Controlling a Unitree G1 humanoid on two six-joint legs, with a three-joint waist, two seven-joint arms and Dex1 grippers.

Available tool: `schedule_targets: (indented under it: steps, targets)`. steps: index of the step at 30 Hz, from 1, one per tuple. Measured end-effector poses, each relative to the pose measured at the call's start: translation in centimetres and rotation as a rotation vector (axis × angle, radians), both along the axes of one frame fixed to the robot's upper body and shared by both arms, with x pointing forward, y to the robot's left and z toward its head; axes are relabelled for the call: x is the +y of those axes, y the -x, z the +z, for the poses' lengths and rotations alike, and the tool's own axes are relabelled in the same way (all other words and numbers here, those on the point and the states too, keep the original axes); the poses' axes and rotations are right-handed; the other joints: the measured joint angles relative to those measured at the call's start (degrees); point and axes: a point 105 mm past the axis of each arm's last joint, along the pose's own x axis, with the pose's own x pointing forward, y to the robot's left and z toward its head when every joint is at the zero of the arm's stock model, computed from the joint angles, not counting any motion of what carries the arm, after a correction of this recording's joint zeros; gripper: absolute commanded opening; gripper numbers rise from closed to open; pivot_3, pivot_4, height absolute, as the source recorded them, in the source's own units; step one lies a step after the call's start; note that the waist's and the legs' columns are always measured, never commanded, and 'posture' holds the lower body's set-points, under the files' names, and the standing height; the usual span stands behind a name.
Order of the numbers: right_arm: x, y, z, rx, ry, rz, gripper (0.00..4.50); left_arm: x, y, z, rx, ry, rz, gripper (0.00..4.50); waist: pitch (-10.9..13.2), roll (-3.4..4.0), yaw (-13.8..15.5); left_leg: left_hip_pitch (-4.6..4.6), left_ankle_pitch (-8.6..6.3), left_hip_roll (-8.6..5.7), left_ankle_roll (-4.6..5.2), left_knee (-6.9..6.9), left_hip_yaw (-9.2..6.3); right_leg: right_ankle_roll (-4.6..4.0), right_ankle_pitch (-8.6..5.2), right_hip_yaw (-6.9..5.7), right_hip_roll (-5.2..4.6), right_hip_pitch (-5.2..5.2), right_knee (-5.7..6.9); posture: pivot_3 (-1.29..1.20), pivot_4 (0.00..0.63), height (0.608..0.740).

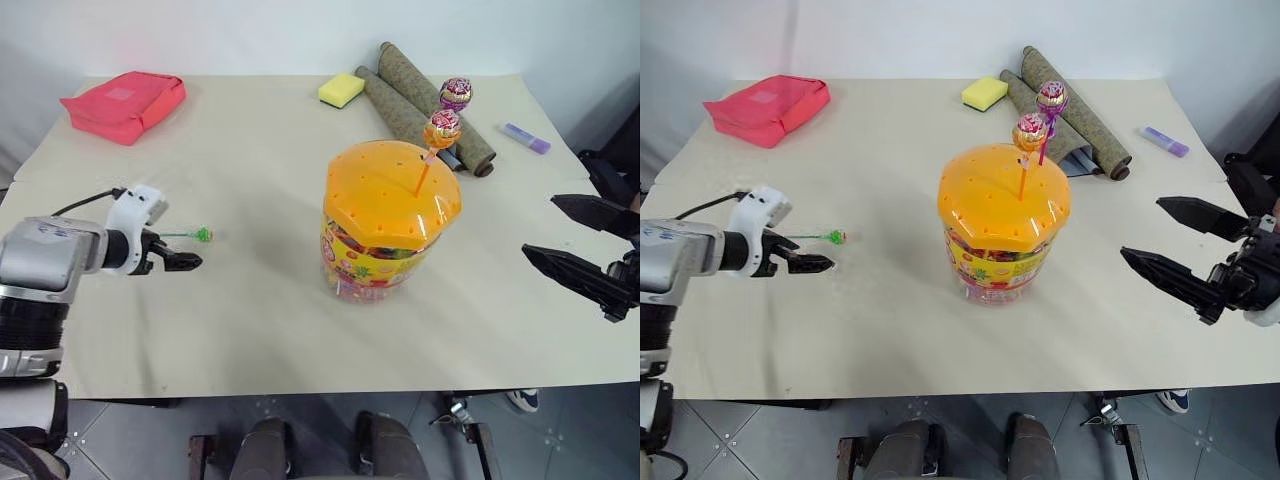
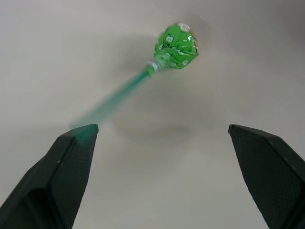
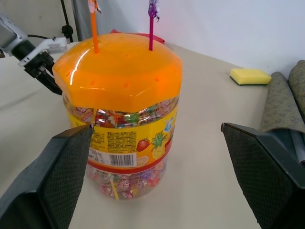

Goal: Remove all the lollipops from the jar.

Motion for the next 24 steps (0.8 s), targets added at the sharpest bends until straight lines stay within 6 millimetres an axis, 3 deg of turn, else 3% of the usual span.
schedule_targets:
  steps: [7,14,20,24]
  targets:
    - [-0.1,-0.1,0.4,-0.006,0.044,-0.007,4.50,-0.7,0.2,5.9,-0.152,-0.021,-0.153,4.48,0.00,0.00,0.08,0.00,0.00,-0.01,0.00,0.00,0.03,0.00,0.00,0.01,-0.01,0.00,-0.01,0.00,0.150,0.740]
    - [-0.3,-0.2,1.2,-0.030,0.083,-0.015,4.50,-2.9,0.1,9.3,-0.272,-0.005,-0.319,4.48,0.00,-0.01,0.02,-0.01,0.00,-0.01,0.00,0.01,0.04,0.00,0.00,0.02,0.00,-0.01,0.00,0.00,0.150,0.740]
    - [0.0,-0.3,2.2,-0.053,0.112,-0.019,4.50,-7.0,-0.2,10.7,-0.387,0.146,-0.552,4.48,0.00,0.00,0.01,-0.01,0.00,-0.01,0.00,0.04,0.04,0.00,0.00,0.01,-0.01,-0.01,0.02,0.00,0.150,0.740]
    - [1.2,-0.3,2.9,-0.063,0.125,0.000,4.50,-10.1,0.3,11.7,-0.509,0.348,-0.744,4.48,0.00,-0.01,-0.07,-0.03,0.00,0.01,0.00,0.08,0.02,0.00,0.00,0.00,-0.01,-0.01,0.04,0.00,0.150,0.740]
